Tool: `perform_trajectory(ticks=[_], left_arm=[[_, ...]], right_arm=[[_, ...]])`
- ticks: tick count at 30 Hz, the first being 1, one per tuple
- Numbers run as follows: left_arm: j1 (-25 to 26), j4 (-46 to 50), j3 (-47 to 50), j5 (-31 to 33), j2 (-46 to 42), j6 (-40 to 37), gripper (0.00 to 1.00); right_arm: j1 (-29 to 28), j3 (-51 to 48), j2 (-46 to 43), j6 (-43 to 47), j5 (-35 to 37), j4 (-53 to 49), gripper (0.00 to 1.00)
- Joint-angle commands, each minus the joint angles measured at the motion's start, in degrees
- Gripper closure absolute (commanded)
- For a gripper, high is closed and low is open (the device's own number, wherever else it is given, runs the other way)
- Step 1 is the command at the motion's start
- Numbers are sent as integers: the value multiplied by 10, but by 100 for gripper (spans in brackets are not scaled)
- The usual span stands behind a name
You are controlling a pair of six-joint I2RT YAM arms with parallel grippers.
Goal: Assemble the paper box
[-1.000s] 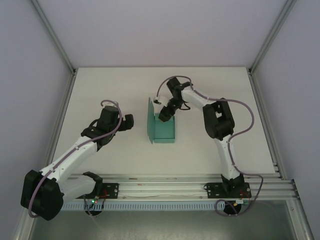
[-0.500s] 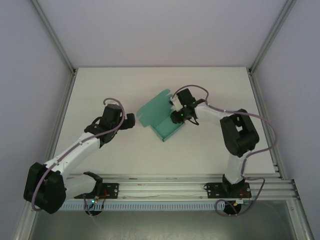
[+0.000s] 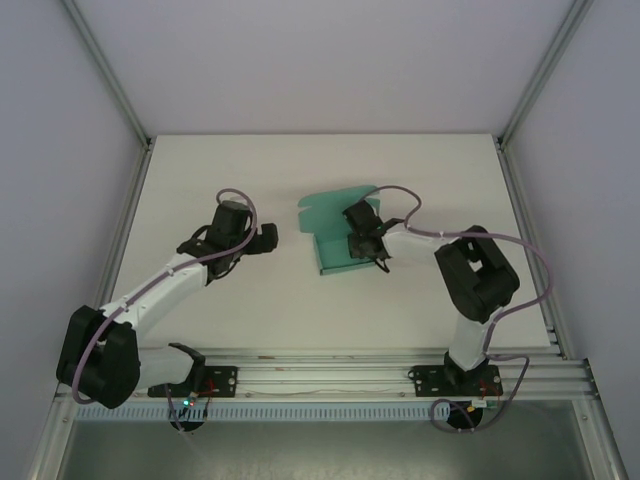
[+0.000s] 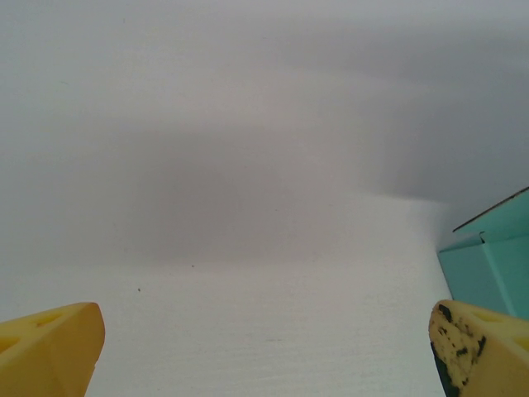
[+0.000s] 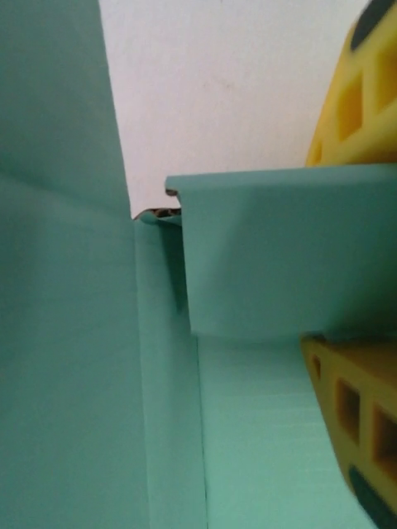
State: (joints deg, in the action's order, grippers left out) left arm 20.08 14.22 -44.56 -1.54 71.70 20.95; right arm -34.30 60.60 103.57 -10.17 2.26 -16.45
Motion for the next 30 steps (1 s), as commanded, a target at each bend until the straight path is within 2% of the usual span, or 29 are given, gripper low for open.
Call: perform_trajectory(ticks=[1, 3, 6, 10, 14, 16, 19, 22, 27, 30], left_arm=[[-6, -21, -18, -17, 2, -12, 0], [-7, -25, -17, -23, 2, -15, 0], [-6, -30, -13, -26, 3, -19, 0], [-6, -38, -8, -40, 5, -26, 0], [-6, -53, 3, -59, 5, -29, 0], [-6, -68, 12, -79, 6, -30, 0], [-6, -89, 20, -114, 12, -32, 0], [-4, -119, 26, -156, 27, -24, 0], [12, -151, 18, -187, 73, -11, 0], [23, -181, 12, -221, 109, 1, 0]], right_arm=[[0, 1, -41, -14, 18, -23, 46], [0, 4, -57, -9, -2, -24, 42], [1, -1, -82, -1, -23, -16, 31], [5, -13, -118, -6, -9, -19, 18], [25, -52, -181, -23, -11, -6, 15], [49, -85, -216, -28, -47, 13, 16], [104, -134, -245, -41, -145, 48, 32], [147, -168, -243, -52, -237, 92, 34], [160, -169, -203, -42, -307, 125, 48], [166, -157, -171, -36, -317, 120, 52]])
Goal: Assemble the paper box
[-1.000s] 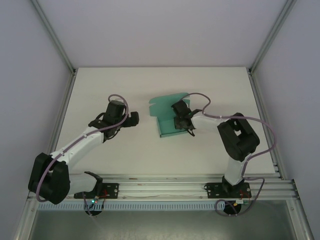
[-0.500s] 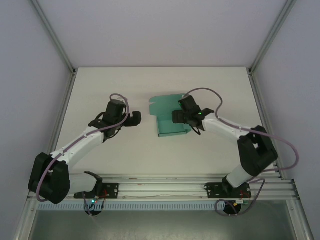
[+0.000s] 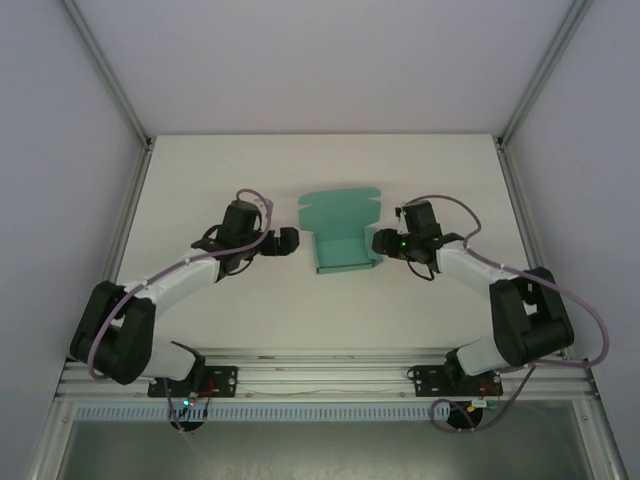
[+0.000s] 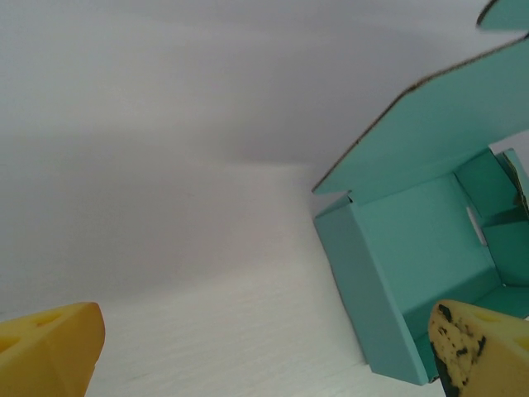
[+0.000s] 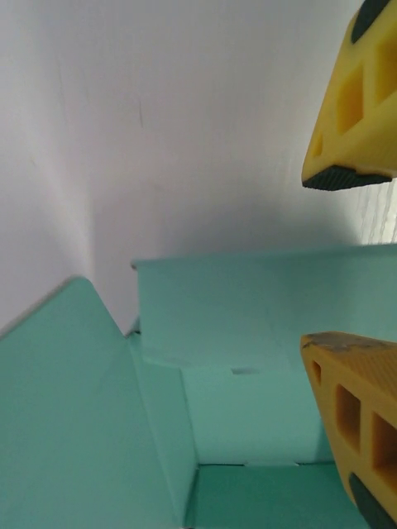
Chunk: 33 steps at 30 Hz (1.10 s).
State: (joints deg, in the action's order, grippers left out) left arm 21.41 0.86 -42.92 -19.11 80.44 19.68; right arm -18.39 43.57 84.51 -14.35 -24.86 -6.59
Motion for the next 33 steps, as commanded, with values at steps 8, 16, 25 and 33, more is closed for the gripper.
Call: perform_trajectory(ticks=[8, 16, 25, 33], left_arm=[[61, -78, -46, -72, 111, 19, 7], [77, -109, -75, -103, 177, 45, 16], [85, -129, -86, -122, 208, 54, 21], [87, -136, -91, -124, 215, 57, 22]], right_arm=[[10, 23, 50, 19, -57, 20, 54], [9, 34, 85, -10, -118, 56, 67], [-34, 72, 103, 11, -30, -9, 67], [-75, 125, 136, 9, 92, -91, 68]])
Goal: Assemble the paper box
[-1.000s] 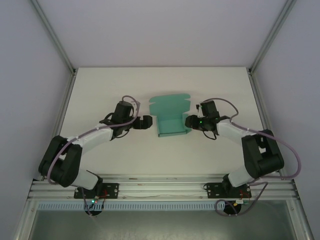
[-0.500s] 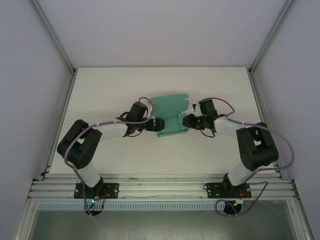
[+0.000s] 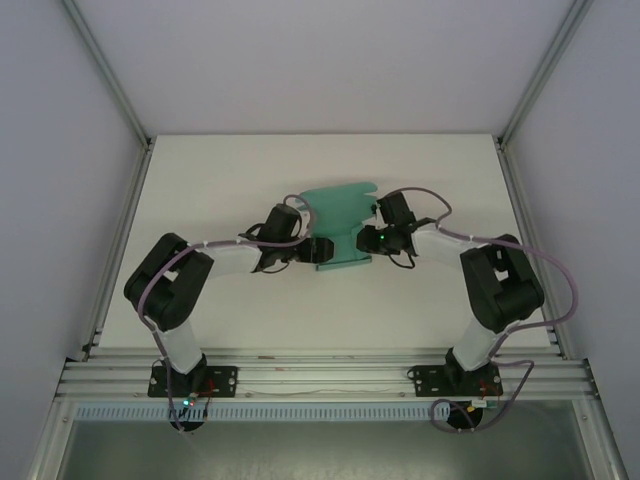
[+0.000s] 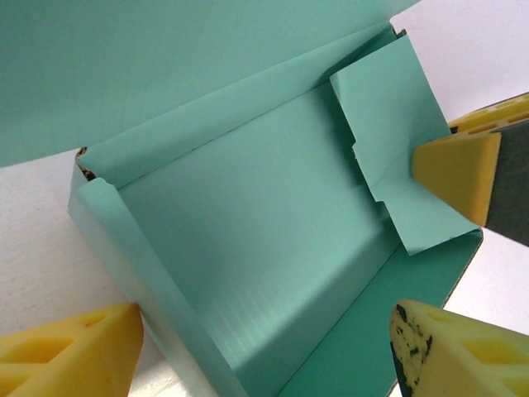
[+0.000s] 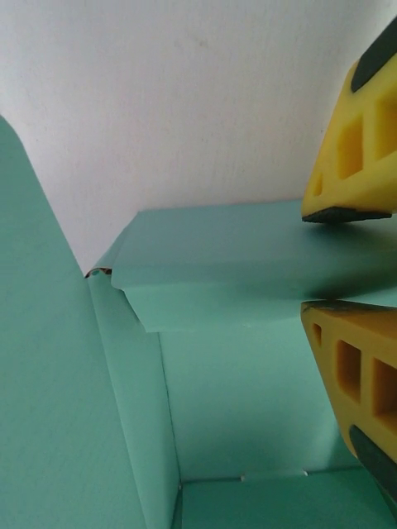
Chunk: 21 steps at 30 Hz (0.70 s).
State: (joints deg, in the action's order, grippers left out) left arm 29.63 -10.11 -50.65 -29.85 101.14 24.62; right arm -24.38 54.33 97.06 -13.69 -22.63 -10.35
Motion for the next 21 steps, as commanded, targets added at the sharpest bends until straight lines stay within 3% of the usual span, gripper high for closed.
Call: perform_trajectory(ticks=[1, 5, 12, 14, 18, 21], left_arm=[[4, -29, -13, -17, 7, 8, 22], [4, -32, -16, -15, 9, 7, 22], [4, -27, -18, -13, 12, 6, 23], [4, -26, -17, -9, 10, 5, 23], [4, -24, -18, -3, 8, 4, 23], [4, -5, -36, 13, 19, 4, 28]], right_arm=[[-19, 27, 16, 2, 91, -76, 68], [-39, 51, 42, 2, 180, -140, 68], [-47, 85, 94, -4, 245, -200, 78], [-51, 91, 103, -4, 256, -207, 82], [-52, 102, 110, 0, 262, -215, 76], [-53, 98, 103, 2, 254, -203, 85]])
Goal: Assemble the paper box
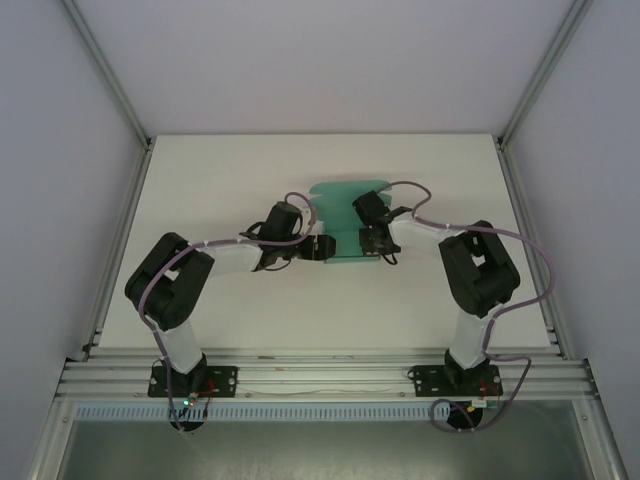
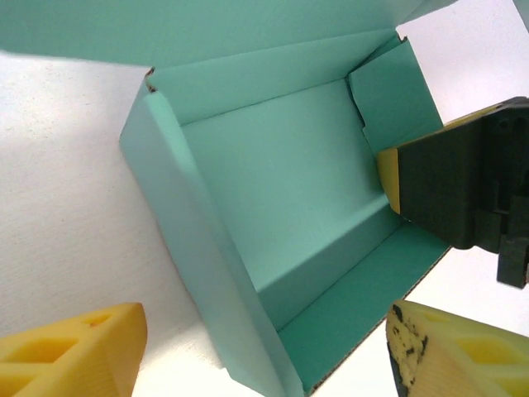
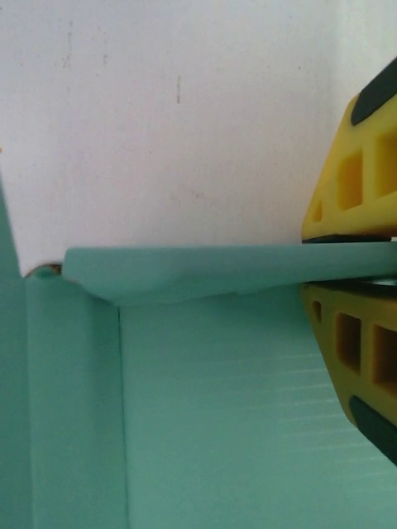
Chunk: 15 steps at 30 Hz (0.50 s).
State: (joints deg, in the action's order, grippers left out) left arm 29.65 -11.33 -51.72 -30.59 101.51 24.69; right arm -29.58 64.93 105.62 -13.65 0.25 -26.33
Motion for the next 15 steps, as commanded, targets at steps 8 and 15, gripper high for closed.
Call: perform_trajectory(ticks=[8, 15], left_arm=[[32, 129, -98, 184, 32, -5, 31], [50, 164, -124, 233, 49, 7, 36]], right_arm=[[-3, -7, 7, 4, 29, -39, 100], [-14, 24, 28, -39, 130, -83, 100]])
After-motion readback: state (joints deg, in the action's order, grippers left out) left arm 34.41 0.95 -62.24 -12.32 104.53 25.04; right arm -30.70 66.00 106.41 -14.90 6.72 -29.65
